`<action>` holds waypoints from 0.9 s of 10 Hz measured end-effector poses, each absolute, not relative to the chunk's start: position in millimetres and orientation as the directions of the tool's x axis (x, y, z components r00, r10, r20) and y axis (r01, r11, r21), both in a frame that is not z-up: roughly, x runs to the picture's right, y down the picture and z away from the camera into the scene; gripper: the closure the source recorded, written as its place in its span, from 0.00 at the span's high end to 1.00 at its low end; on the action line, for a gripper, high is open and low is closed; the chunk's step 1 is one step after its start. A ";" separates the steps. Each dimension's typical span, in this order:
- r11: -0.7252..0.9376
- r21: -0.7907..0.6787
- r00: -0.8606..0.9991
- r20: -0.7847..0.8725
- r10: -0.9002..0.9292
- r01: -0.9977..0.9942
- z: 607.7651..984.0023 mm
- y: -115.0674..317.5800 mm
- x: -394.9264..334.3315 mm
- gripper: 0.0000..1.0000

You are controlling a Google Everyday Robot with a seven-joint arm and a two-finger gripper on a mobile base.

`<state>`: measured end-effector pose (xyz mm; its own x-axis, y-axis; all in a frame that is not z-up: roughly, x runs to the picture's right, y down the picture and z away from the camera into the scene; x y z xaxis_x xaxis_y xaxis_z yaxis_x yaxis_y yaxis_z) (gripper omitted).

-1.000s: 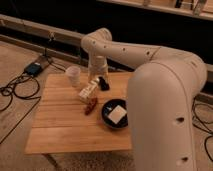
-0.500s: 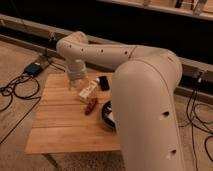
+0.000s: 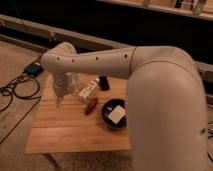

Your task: Move the arm in a circular motion

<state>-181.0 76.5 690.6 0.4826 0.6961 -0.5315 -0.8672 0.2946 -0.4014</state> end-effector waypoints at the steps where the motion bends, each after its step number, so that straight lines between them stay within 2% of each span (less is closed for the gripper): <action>1: 0.281 -0.398 0.471 -0.539 0.698 -0.873 683.0 85.4 -173.2 0.65; 6: 0.145 -0.279 0.288 -0.585 0.758 -0.949 654.6 104.1 -85.0 0.65; 9: 0.066 -0.152 0.144 -0.590 0.794 -0.986 655.2 96.5 -17.5 0.65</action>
<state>-17.5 96.5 655.2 0.1438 0.7944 -0.5901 -0.9862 0.0657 -0.1519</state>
